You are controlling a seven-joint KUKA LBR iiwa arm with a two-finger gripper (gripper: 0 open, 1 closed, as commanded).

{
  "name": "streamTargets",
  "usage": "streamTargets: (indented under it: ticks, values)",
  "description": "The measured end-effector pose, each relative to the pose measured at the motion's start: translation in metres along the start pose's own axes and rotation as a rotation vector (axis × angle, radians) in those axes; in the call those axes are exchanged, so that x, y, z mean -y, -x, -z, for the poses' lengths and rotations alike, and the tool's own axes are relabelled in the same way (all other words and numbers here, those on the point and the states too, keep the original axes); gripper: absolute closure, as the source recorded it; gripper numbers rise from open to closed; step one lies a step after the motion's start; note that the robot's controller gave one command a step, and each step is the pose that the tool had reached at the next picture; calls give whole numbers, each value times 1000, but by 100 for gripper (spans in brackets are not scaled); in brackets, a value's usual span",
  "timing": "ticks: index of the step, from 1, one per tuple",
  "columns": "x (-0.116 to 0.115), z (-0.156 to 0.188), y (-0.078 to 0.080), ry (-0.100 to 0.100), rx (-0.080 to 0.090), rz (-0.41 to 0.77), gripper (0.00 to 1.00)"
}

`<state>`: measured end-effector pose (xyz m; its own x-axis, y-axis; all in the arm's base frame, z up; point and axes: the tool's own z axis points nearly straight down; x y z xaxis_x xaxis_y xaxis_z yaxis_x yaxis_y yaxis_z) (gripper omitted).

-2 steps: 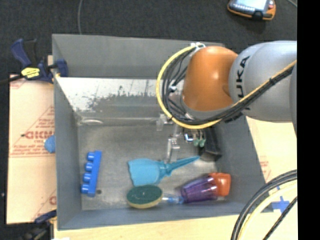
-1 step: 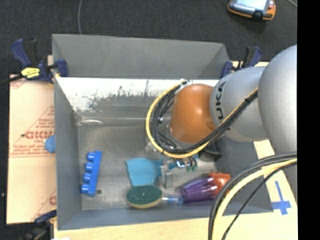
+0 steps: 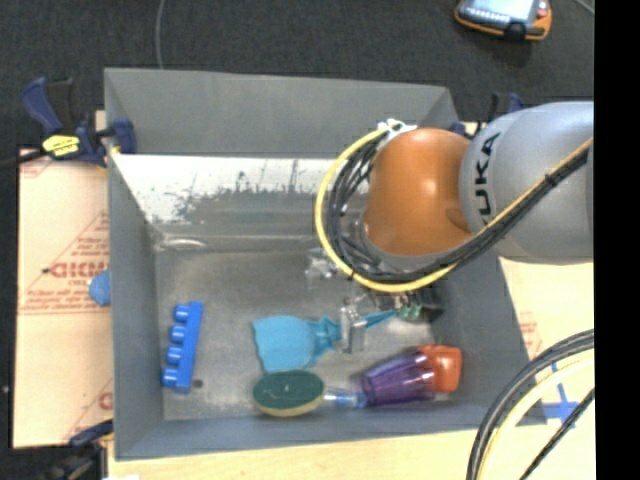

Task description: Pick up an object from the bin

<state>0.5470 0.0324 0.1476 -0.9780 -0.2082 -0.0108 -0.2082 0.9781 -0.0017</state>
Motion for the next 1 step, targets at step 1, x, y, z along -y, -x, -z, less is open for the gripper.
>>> streamTargets:
  ticks: [1]
  values:
    - [2, -48, -8, 4, -17, 73, 0]
